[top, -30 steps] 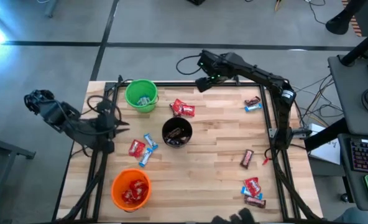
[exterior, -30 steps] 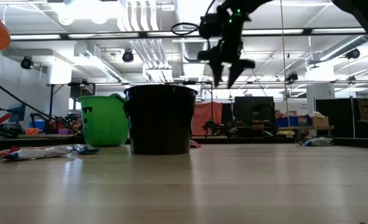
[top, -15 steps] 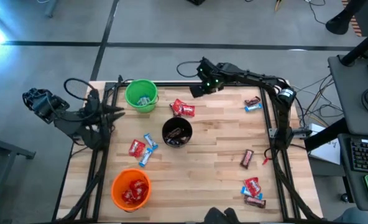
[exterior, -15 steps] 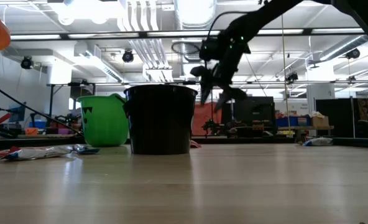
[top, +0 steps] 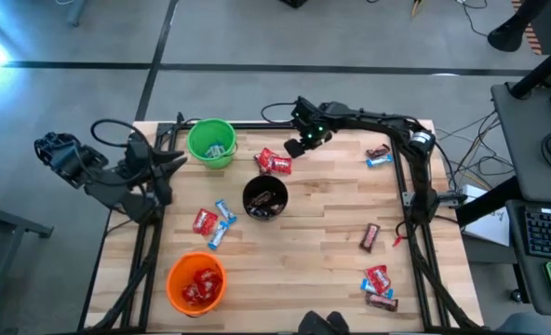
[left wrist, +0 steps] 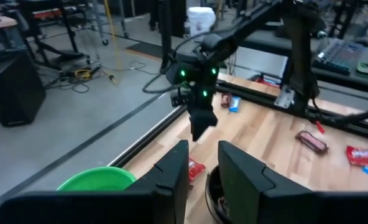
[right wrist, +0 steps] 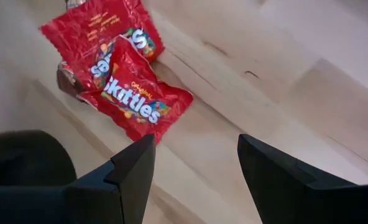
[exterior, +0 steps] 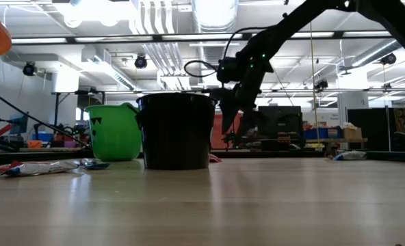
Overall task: Sort candy
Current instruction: Put the red candy pack into the orange bucket
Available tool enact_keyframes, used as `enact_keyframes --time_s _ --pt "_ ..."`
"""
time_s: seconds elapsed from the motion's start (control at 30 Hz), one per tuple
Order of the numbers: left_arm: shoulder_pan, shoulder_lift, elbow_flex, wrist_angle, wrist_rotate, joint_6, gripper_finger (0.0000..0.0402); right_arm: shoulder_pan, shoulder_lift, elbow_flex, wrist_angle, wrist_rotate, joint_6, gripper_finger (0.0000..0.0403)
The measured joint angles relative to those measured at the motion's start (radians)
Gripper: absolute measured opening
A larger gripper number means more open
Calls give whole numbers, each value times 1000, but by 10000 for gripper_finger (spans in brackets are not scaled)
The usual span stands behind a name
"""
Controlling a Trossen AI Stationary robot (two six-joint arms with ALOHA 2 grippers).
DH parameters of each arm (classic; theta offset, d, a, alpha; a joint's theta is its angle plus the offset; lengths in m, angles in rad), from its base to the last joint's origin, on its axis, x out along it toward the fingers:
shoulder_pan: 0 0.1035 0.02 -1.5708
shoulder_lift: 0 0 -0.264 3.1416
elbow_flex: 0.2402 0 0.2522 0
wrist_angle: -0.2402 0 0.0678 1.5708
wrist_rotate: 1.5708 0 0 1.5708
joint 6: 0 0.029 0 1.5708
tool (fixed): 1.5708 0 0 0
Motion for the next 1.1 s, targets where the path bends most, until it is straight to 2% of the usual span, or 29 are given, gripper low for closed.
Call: enact_keyframes --time_s 0.13,0.27,0.43,0.6,1.1 --pt "0 19 0 1 -31 -30 71 15 22 3 37 -1 -30 222" --pt "3 34 -1 1 -32 -46 71 21 22 5 80 -9 -59 222" --pt "10 41 -1 2 -32 -64 71 20 22 5 122 -70 -88 222" --pt "24 46 -1 3 -32 -77 71 23 22 5 150 -71 -110 222" --pt "40 62 -1 11 -33 -134 71 31 76 6 43 -61 -361 222"
